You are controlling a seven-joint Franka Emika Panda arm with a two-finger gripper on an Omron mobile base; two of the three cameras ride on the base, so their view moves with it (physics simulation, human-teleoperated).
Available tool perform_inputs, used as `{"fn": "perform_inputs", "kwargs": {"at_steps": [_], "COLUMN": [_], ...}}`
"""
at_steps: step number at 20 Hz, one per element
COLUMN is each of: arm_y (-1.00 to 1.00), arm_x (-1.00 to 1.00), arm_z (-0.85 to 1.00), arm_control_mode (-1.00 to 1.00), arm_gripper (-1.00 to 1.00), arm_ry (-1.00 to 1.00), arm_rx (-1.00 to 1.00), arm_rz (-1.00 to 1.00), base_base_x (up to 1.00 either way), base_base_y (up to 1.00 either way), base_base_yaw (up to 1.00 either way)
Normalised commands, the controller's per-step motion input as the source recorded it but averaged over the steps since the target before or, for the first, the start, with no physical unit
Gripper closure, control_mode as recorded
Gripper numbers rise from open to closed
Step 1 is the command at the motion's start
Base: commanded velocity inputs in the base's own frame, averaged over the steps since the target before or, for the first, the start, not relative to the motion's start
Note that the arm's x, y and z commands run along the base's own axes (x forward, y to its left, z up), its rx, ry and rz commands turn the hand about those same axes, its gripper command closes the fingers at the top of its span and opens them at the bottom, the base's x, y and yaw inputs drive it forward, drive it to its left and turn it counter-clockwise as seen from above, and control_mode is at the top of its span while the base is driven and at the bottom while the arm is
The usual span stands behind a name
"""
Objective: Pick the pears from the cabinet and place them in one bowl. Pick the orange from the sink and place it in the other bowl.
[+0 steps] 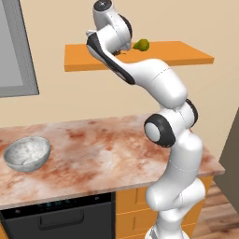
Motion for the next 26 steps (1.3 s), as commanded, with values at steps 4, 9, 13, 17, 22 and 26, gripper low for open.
{"fn": "perform_inputs", "kwargs": {"at_steps": [4, 9, 13, 17, 22, 26], "arm_y": [0.11, 0.17, 0.2, 0.18, 0.01, 0.0], "arm_x": [-0.05, -0.06, -0.14, -0.31, -0.48, -0.59], "arm_z": [-0.02, 0.08, 0.1, 0.02, 0.0, -0.03], "arm_control_mode": [-1.0, -1.0, -1.0, -1.0, -1.0, -1.0], "arm_gripper": [1.0, 1.0, 1.0, 1.0, 1.0, 1.0], "arm_ry": [-0.01, 0.0, 0.0, 0.0, -0.01, -0.03], "arm_rx": [0.06, 0.05, 0.04, 0.07, 0.04, 0.08], "arm_rz": [0.0, 0.0, 0.0, 0.0, 0.01, 0.06], "base_base_x": [0.0, 0.0, 0.0, 0.0, 0.0, 0.0], "base_base_y": [0.0, 0.0, 0.0, 0.0, 0.0, 0.0], "base_base_yaw": [0.0, 0.0, 0.0, 0.0, 0.0, 0.0]}}
